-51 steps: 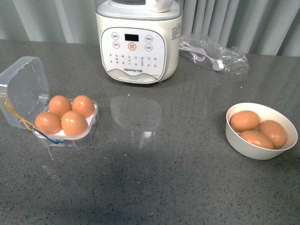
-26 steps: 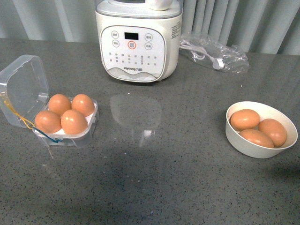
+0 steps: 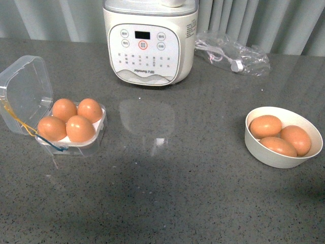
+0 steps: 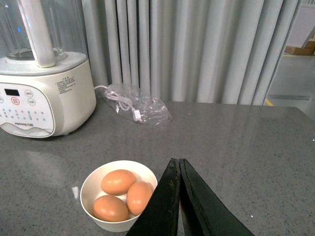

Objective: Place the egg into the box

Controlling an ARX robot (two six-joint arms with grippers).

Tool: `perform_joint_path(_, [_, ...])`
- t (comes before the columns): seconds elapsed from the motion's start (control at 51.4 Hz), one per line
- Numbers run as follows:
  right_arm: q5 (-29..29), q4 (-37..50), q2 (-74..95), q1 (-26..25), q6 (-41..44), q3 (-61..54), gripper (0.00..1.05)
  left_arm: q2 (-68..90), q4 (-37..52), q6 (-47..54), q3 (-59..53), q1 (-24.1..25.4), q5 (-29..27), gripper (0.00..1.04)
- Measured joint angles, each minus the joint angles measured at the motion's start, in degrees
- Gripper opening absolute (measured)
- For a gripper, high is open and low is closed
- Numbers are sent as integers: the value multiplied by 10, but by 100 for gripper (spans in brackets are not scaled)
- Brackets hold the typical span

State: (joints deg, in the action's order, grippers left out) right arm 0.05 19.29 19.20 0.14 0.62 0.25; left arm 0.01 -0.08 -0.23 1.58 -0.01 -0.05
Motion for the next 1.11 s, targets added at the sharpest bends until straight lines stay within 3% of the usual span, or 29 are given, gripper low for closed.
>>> perform_joint_path(0.544, [0, -92, -93, 0, 0, 0, 3, 0, 0, 0, 0, 0, 0, 98])
perform_joint_path(0.661, [-1, -187, -169, 0, 0, 0, 3, 0, 0, 0, 0, 0, 0, 98])
perform_joint_path(1.108, [-1, -193, -189, 0, 0, 0, 3, 0, 0, 0, 0, 0, 0, 98])
